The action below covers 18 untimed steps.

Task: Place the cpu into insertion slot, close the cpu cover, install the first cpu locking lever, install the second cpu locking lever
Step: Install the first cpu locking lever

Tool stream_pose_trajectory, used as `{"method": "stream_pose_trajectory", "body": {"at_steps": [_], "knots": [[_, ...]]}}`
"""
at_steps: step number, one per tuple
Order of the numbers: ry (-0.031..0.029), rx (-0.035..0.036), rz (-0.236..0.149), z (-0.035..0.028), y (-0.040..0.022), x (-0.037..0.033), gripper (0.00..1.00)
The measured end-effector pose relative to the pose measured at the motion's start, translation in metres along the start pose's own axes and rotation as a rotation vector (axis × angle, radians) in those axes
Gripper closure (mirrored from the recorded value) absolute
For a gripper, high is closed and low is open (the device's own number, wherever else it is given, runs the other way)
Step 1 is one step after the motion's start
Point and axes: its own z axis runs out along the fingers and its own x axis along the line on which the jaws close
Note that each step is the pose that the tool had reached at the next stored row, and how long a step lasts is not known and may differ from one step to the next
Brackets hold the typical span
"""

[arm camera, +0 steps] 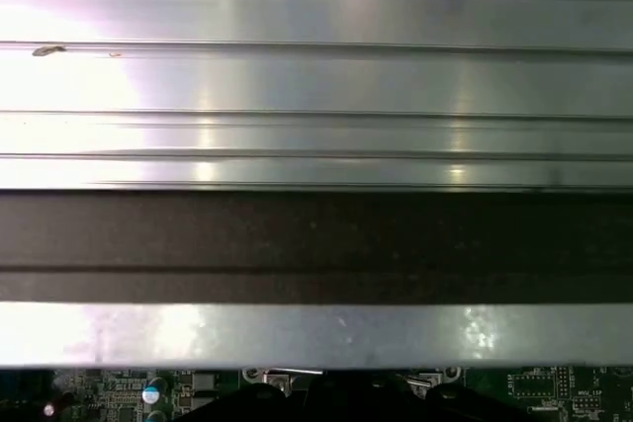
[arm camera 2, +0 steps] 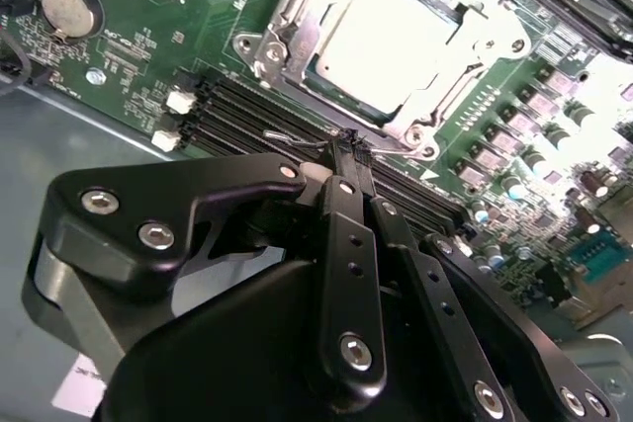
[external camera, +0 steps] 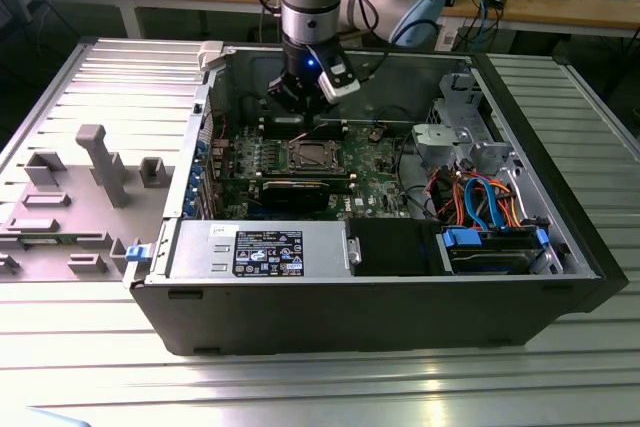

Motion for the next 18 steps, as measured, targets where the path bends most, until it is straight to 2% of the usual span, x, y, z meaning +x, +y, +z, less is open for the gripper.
{"method": "stream_pose_trajectory", "body": {"at_steps": [3, 7, 13, 18], "knots": [[0.0, 0.0023, 0.0, 0.0027, -0.0001, -0.0074, 0.89], [0.0002, 0.0054, 0.0, 0.005, 0.0, -0.0125, 0.89], [0.0001, 0.0063, 0.0, 0.0106, -0.0003, -0.0179, 0.89], [0.0, 0.0063, 0.0, 0.0152, -0.0005, -0.0195, 0.89]]}}
